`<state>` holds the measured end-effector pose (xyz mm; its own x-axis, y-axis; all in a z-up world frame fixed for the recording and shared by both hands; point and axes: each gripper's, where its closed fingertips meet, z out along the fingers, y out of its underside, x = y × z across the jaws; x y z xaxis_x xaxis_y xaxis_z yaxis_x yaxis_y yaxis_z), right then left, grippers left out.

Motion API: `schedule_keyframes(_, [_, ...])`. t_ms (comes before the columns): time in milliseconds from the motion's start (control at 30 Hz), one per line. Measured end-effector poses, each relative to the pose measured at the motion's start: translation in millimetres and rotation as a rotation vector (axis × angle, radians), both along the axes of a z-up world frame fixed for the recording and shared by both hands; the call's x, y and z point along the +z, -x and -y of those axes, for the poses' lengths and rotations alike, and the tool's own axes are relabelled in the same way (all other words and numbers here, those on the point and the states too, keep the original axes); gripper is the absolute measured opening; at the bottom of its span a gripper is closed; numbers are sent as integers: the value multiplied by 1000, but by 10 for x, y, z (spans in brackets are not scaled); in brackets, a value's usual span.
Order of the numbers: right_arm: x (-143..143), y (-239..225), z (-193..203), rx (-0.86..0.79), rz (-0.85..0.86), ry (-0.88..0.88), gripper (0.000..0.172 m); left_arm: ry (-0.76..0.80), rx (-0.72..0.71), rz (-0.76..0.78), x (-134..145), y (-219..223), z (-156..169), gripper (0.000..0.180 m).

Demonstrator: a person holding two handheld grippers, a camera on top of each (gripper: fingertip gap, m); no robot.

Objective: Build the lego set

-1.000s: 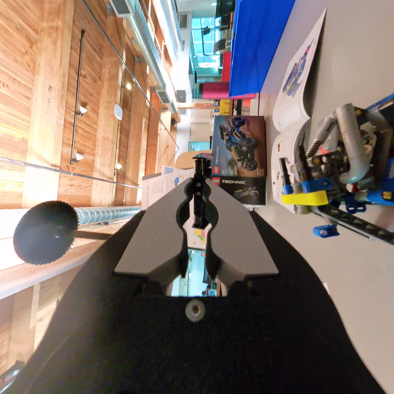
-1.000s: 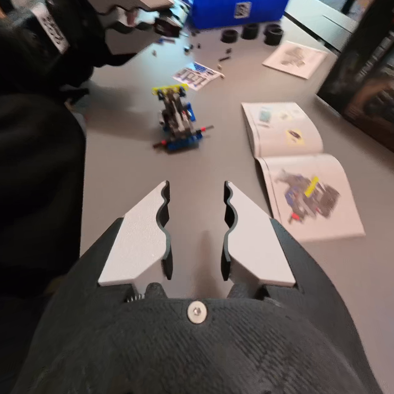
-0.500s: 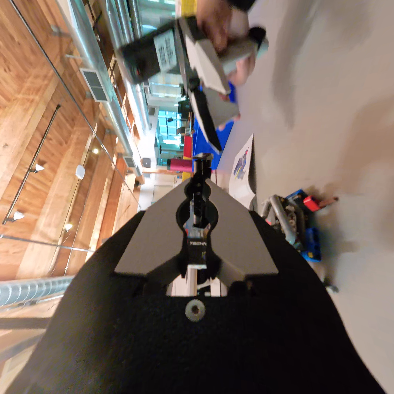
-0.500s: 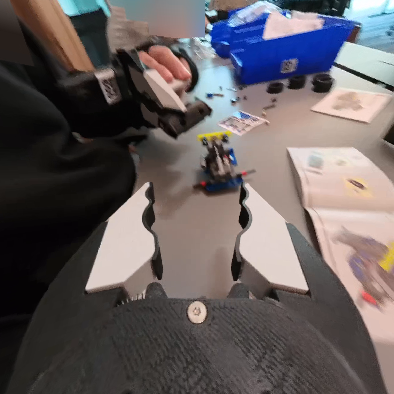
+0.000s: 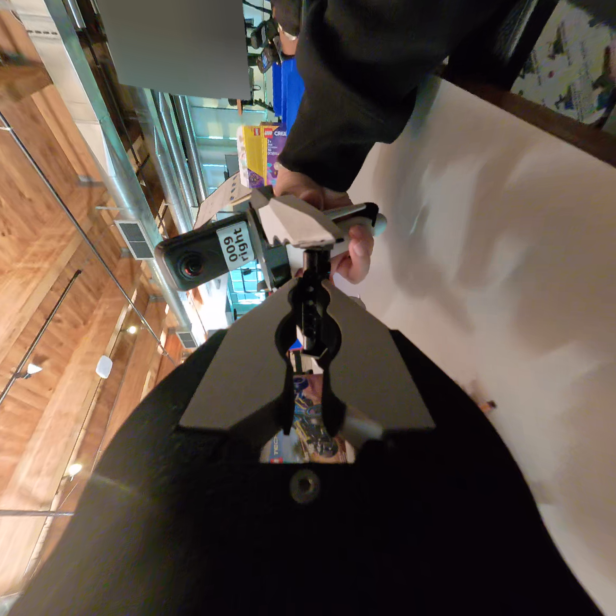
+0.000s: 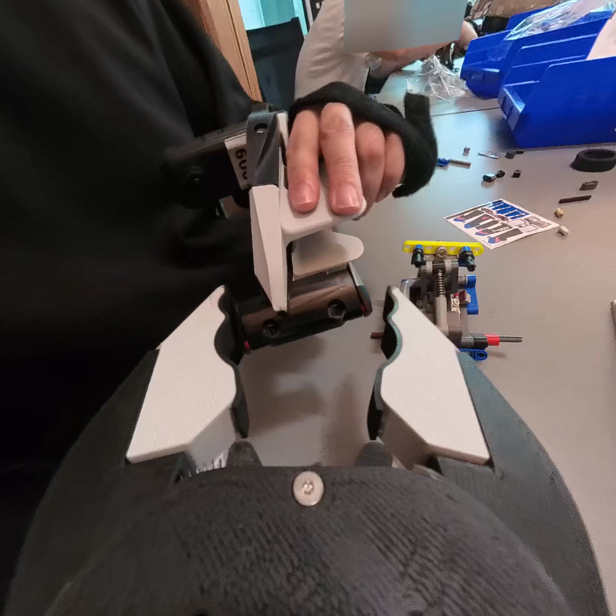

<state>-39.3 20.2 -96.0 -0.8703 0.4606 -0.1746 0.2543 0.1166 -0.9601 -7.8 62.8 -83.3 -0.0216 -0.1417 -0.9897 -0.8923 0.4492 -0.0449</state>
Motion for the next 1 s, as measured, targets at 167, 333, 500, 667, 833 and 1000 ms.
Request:
schedule_keyframes(167, [115,-23,-36,16,8,112,80,-16,-34,-8,29,-7,-85,3])
schedule_keyframes(333, [109,-15,-93,14,44,175,76,-4,-62,-68,-46,-46,-156,3])
schedule_keyframes(500, [31,-45,-113,1,-1,93,85,-36,-59,-50,18,-51,-209,3])
schedule_keyframes(667, [62,-77,-64,23,-15,100,83,-53,-47,-44,47,-73,-157,3])
schedule_keyframes(833, [25,-107,118,89,-35,57,86,-77,-10,15,113,-64,-12,3])
schedule_keyframes(1000, [53,-82,204,121,-28,72,83,-83,24,58,134,-11,75,3])
